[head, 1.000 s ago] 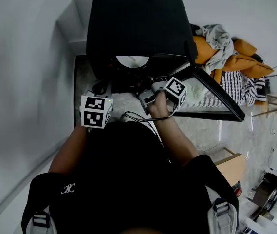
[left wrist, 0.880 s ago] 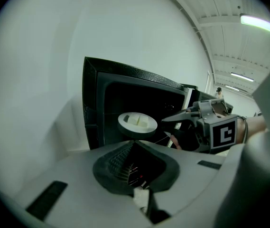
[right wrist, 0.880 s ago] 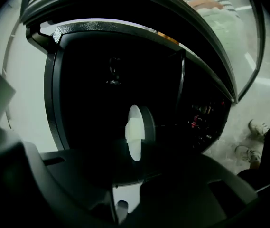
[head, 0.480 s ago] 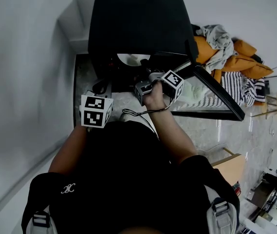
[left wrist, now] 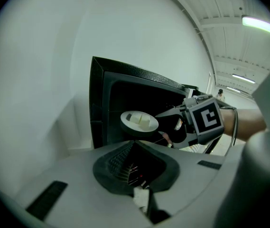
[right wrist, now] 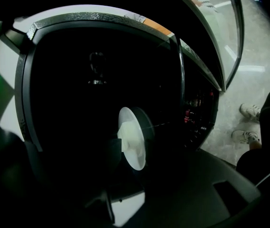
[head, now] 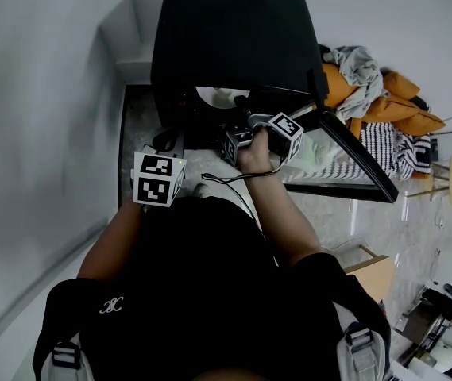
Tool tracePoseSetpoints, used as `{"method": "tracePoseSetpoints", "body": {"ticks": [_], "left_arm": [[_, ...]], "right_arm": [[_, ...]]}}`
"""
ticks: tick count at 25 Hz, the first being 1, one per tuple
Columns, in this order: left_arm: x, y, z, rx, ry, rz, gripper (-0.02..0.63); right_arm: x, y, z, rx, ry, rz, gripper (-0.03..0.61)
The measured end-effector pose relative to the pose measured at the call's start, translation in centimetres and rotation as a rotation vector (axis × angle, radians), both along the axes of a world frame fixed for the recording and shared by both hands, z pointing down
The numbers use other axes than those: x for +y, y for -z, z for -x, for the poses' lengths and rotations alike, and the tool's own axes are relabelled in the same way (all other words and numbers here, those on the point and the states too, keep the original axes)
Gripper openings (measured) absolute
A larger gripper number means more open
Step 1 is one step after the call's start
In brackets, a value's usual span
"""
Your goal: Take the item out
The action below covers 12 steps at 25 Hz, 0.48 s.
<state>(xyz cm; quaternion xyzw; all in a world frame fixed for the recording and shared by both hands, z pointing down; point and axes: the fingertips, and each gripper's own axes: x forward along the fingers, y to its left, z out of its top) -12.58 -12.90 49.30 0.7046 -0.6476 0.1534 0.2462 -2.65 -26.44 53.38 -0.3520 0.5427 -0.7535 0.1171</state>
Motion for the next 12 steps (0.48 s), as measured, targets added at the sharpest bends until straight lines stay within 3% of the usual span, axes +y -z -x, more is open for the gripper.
{"method": "tracePoseSetpoints", "body": {"ticks": [6, 12], "left_arm": [[0.03, 0.01, 0.07, -0.003, -0.001, 0.000, 0.002], [0.04, 0.02, 0.26, -0.008, -0.001, 0.000, 0.002]], "right_arm": [[0.06, -0.36, 0.03, 0.020, 0.023, 0.023, 0.144], [0.41, -1.02, 0.09, 0.077, 0.059, 0.031, 0.031]]}}
